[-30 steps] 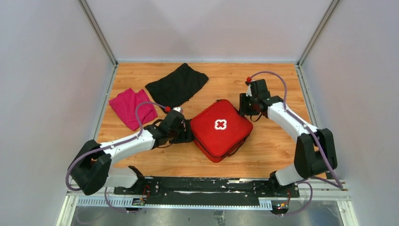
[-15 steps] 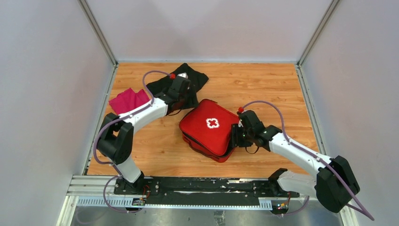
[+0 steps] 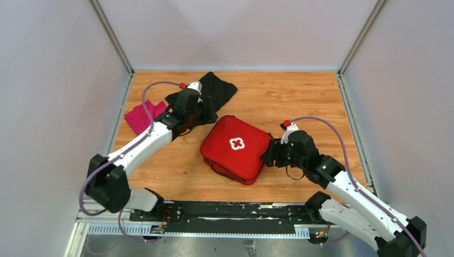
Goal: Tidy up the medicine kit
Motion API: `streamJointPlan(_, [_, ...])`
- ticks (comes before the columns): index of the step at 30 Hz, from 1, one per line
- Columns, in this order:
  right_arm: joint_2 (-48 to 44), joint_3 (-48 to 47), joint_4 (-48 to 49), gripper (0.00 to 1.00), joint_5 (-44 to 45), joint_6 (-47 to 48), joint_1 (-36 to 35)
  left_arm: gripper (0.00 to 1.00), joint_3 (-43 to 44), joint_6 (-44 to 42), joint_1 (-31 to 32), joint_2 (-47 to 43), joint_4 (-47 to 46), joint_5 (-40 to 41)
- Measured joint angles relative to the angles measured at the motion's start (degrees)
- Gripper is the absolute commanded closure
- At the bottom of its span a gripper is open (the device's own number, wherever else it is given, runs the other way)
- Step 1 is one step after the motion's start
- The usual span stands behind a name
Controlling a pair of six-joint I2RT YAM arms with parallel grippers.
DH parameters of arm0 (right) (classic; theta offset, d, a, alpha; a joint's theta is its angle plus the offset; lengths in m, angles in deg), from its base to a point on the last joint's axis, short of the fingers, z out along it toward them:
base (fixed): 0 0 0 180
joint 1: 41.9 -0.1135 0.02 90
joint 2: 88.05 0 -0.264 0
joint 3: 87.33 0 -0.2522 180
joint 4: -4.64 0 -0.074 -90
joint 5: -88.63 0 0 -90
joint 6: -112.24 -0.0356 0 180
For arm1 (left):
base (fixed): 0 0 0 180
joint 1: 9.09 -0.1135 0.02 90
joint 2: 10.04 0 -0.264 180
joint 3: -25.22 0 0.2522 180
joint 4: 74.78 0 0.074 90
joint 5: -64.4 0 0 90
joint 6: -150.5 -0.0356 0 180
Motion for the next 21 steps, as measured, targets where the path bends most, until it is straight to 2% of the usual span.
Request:
streamJointPlan(4, [-3.4, 0.0, 0.4, 0.42, 1.8, -0.3, 0.0, 0.31, -4.1, -0.3, 0.0, -7.0, 0.6, 0.4])
streamJointPlan(8, [-5.9, 0.3, -0.1, 0.43, 9.6, -1.6, 0.2, 0.32, -9.9, -0.4, 0.0, -14.5, 2.0, 0.2])
streamJointPlan(11, [-4.3, -0.2, -0.7, 0.43, 13.9, -1.7, 2.1, 0.33, -15.9, 0.5, 0.3, -21.4, 2.8, -1.1])
streamJointPlan(14, [1.6, -3.2, -0.8, 0.42, 15.4, -1.2, 6.8, 0.34, -21.4, 1.9, 2.5, -28.8, 4.9, -1.6])
streamJointPlan(17, [10.9, -7.5, 0.7, 0.42, 14.3, 0.0, 12.3, 0.35, -28.2, 4.9, 7.3, -37.7, 6.6, -1.8])
streamJointPlan(21, [21.4, -12.9, 2.2, 0.42, 11.5, 2.0, 15.8, 0.36, -34.6, 9.2, 12.2, -41.8, 5.8, -1.7])
